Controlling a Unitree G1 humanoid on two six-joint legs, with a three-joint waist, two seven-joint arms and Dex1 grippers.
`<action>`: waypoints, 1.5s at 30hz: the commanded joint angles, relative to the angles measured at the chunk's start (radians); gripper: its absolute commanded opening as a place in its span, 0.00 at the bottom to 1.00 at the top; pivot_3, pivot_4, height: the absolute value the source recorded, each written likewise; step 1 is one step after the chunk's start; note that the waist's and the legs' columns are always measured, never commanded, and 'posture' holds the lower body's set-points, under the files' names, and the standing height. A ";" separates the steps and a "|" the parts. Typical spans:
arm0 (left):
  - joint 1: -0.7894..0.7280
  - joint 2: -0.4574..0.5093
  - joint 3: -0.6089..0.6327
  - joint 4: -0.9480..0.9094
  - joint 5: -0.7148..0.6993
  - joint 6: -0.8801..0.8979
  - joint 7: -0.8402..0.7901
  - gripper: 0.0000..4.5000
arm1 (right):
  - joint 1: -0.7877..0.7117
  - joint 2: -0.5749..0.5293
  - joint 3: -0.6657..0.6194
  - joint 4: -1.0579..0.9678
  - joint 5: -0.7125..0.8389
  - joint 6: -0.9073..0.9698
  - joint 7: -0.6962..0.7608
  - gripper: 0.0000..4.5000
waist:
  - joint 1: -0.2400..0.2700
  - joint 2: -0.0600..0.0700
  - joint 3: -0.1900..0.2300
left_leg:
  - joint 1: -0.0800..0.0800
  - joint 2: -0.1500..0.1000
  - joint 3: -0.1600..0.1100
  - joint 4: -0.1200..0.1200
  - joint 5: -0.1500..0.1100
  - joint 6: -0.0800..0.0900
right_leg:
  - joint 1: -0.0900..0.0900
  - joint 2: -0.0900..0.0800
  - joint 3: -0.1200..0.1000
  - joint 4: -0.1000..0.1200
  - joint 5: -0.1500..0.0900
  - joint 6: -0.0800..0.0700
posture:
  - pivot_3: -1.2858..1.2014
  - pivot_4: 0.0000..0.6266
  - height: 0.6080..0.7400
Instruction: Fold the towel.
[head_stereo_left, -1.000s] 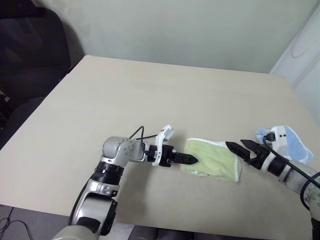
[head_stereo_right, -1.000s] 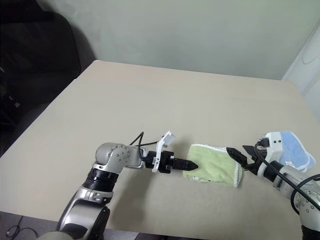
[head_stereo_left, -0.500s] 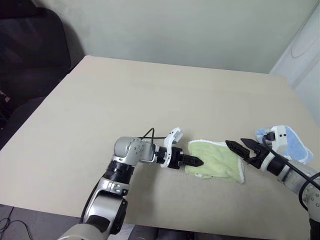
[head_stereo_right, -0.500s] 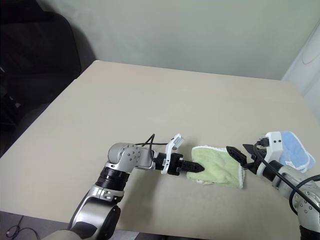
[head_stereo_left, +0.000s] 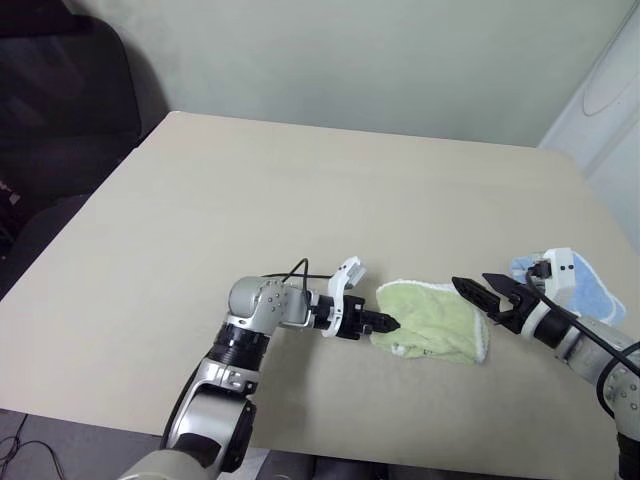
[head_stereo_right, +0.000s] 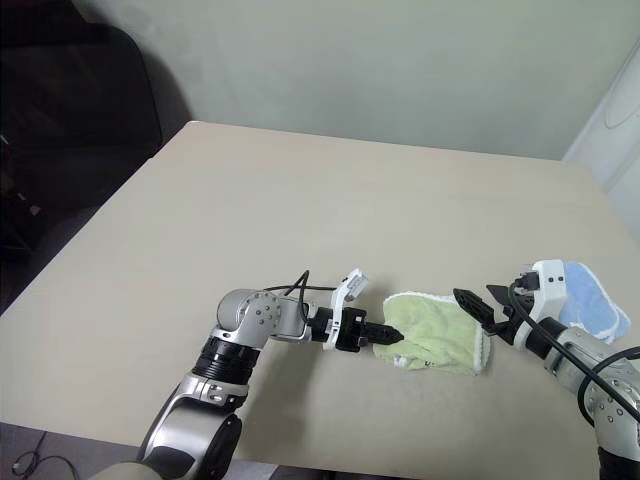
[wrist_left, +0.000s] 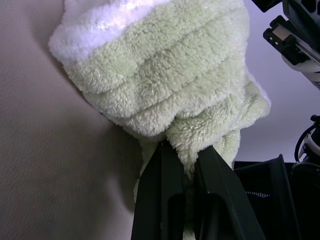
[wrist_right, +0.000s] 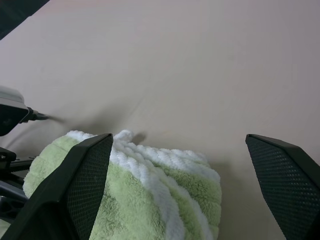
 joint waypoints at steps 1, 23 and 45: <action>-0.005 -0.014 0.045 -0.009 -0.008 -0.011 0.015 0.01 | -0.012 -0.003 -0.018 -0.021 0.009 -0.013 -0.009 1.00 | 0.000 0.000 0.000 | 0.000 0.000 0.000 0.000 0.000 0.000 | 0.000 0.000 0.000 0.000 0.000 0.000 | 0.52 0.24 1.00; -0.311 0.367 0.507 0.426 0.056 -0.363 0.104 0.01 | -0.118 -0.036 -0.055 0.053 0.002 -0.024 -0.016 1.00 | -0.015 -0.003 0.002 | 0.004 0.005 0.001 -0.003 -0.001 -0.002 | -0.001 0.004 0.000 0.001 0.002 -0.004 | 0.52 0.24 1.00; 0.073 0.535 0.765 0.414 0.042 -0.534 0.276 0.01 | -0.144 -0.027 -0.003 0.088 -0.016 -0.040 0.016 1.00 | -0.019 -0.006 0.000 | -0.004 0.000 0.000 -0.003 0.000 -0.003 | -0.009 0.004 -0.002 0.002 0.007 -0.013 | 0.52 0.24 1.00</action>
